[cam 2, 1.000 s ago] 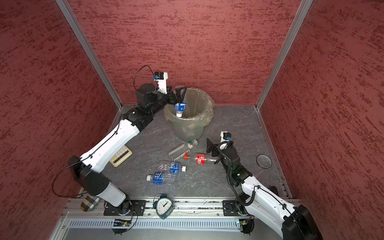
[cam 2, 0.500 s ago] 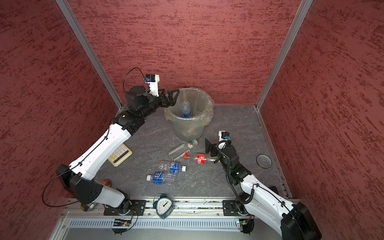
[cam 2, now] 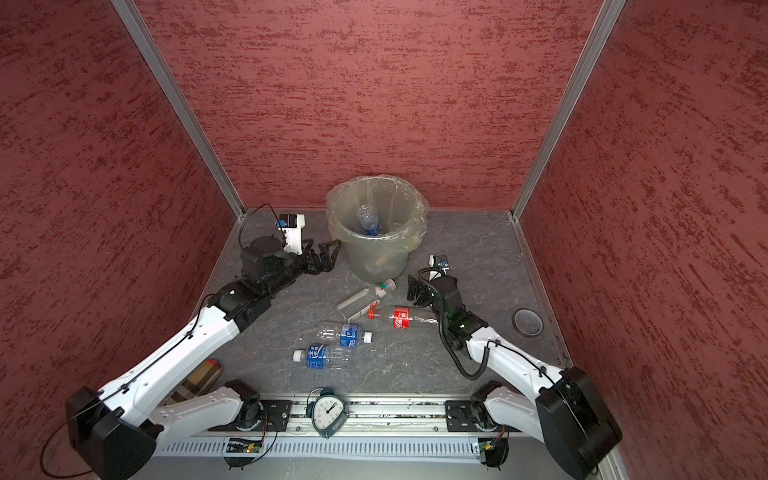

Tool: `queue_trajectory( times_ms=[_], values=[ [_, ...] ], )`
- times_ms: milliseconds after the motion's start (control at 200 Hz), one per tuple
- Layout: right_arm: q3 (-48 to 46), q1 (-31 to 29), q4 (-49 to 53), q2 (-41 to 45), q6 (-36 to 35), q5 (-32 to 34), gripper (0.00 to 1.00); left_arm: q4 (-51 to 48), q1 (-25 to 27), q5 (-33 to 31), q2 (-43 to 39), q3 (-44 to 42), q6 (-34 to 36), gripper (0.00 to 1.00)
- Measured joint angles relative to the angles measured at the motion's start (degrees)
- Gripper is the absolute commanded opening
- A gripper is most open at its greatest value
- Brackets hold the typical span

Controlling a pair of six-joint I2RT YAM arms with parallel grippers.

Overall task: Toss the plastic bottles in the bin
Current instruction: 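Withdraw the left gripper to the pile while the right gripper reaches toward the Coke bottle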

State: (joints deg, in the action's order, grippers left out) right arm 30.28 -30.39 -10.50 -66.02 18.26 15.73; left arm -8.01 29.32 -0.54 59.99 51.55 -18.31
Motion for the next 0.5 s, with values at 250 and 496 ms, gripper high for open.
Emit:
queue_trajectory(
  times_ms=[250,496],
  values=[
    [1.5,0.8,5.5,-4.0,4.2,0.0,0.98,-0.2,0.0,-0.9,-11.3,-15.1,-2.4,0.99],
    [1.5,1.0,11.7,-3.9,8.0,-1.4,0.96,-0.2,0.0,-0.8,-15.5,-24.1,-3.4,0.99]
  ],
)
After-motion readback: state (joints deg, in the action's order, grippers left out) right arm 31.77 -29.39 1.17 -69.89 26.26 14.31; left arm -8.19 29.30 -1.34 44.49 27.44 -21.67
